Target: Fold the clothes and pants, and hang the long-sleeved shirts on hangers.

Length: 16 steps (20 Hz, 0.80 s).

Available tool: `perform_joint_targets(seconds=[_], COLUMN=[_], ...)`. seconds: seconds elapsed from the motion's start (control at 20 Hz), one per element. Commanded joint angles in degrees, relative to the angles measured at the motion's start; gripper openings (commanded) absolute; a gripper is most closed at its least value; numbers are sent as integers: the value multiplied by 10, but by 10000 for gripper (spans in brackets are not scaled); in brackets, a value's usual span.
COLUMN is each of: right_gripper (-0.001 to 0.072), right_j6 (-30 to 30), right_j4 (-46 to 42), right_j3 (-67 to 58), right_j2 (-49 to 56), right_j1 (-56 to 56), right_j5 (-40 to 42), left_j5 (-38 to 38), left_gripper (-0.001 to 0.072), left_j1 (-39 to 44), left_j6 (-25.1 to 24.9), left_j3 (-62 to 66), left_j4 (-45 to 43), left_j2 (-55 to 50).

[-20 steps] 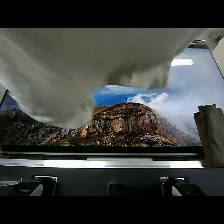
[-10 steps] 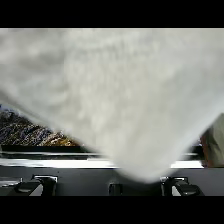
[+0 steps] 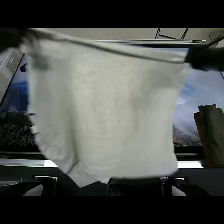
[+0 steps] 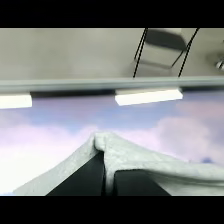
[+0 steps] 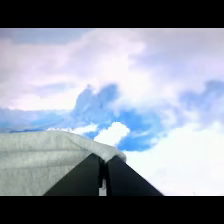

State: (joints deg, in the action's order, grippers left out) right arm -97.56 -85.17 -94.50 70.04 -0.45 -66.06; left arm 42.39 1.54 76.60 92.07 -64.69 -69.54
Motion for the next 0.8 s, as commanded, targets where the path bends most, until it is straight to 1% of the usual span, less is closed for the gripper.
perform_joint_targets(seconds=[0.0, 0.1, 0.2, 0.3, 0.35, 0.4, 0.45, 0.5, 0.55, 0.6, 0.65, 0.7, 0.75], right_gripper=[48, 48, 48, 50, 76, 187, 345, 438, 503, 545, 554, 554, 554], right_j6=[-127, -132, -132, -132, -129, -118, -98, -56, -19, 5, 23, 38, 46], right_j4=[32, 101, 150, 160, 155, 156, 156, 155, 151, 147, 142, 134, 128], right_j3=[64, 64, 64, 64, 61, 49, 30, 4, -18, -28, -25, -14, 12], right_j2=[144, 208, 251, 268, 267, 264, 261, 256, 252, 248, 244, 243, 243], right_j1=[0, 0, 0, 0, -5, -16, -36, -66, -104, -142, -184, -217, -246], right_j5=[87, 103, 111, 117, 120, 107, 76, 23, -43, -111, -183, -243, -287], left_j5=[7, 28, 55, 90, 108, 137, 189, 252, 330, 407, 466, 507, 513], left_gripper=[25, 26, 29, 71, 106, 251, 464, 603, 613, 613, 611, 603, 591], left_j1=[3, 9, 14, 17, 16, 8, -6, -27, -55, -87, -116, -144, -162], left_j6=[-7, 29, 63, 66, 66, 66, 66, 66, 66, 76, 100, 104, 104], left_j3=[-47, -47, -47, -47, -46, -40, -28, -13, -1, -5, -20, -58, -116], left_j4=[9, 29, 39, 38, 38, 38, 36, 34, 25, 9, -4, -3, -3], left_j2=[-139, -195, -230, -244, -243, -240, -237, -235, -231, -225, -216, -199, -171])
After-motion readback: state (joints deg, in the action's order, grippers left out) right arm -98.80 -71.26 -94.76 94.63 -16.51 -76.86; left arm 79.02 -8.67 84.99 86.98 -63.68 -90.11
